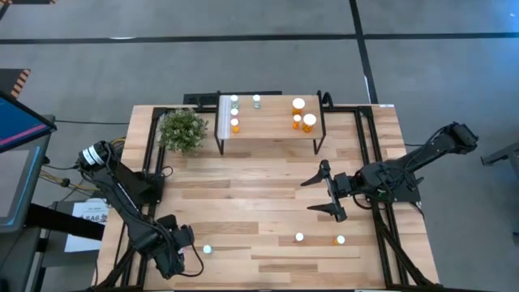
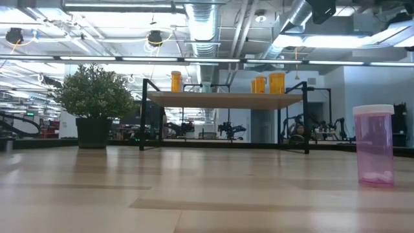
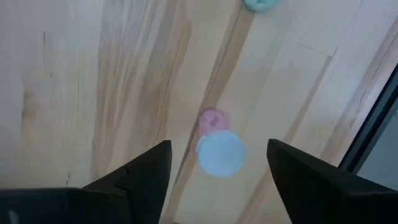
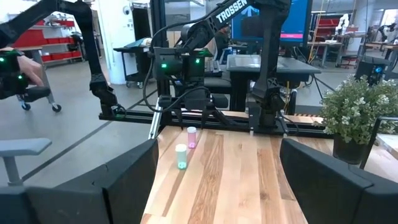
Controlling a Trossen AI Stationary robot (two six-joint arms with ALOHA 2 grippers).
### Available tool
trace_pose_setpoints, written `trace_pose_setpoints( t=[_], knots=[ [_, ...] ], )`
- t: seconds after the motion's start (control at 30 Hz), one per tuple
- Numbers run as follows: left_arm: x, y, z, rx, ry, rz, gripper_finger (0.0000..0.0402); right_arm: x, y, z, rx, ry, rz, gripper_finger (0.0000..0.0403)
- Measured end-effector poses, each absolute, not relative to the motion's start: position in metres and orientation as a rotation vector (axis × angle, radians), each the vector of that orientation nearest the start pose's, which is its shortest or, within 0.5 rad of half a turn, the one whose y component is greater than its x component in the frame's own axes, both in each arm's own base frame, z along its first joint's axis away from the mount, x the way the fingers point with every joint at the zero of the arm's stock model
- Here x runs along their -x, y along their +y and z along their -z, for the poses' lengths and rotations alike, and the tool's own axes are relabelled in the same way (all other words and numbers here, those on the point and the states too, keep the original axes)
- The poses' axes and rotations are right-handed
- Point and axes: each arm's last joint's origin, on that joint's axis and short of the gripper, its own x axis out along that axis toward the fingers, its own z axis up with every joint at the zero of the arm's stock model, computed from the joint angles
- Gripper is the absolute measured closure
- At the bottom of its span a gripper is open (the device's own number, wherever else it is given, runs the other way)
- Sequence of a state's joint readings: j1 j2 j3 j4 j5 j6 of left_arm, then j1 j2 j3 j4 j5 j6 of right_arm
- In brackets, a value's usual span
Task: Pick and place medicine bottles onto shelf by color
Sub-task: Put the left pink small pill bottle on the shelf
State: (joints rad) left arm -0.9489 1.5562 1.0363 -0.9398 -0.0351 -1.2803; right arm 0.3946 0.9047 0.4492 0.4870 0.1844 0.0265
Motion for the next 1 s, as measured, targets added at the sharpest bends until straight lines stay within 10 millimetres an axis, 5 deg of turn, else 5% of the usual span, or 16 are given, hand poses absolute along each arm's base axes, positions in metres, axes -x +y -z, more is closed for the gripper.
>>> trace_pose_setpoints(
  t=[0.33,1.0],
  knots=[
    [-0.1589,-0.2197,-0.2022,0.334,1.462,-0.180,0.0183,-0.1861,0.0718,-0.2601,-0.036,-0.027,-0.211,0.0046],
    [-0.1559,-0.2168,-0.1952,0.367,1.497,-0.221,0.0185,-0.1858,0.0726,-0.2601,-0.037,-0.026,-0.215,0.0046]
  ],
)
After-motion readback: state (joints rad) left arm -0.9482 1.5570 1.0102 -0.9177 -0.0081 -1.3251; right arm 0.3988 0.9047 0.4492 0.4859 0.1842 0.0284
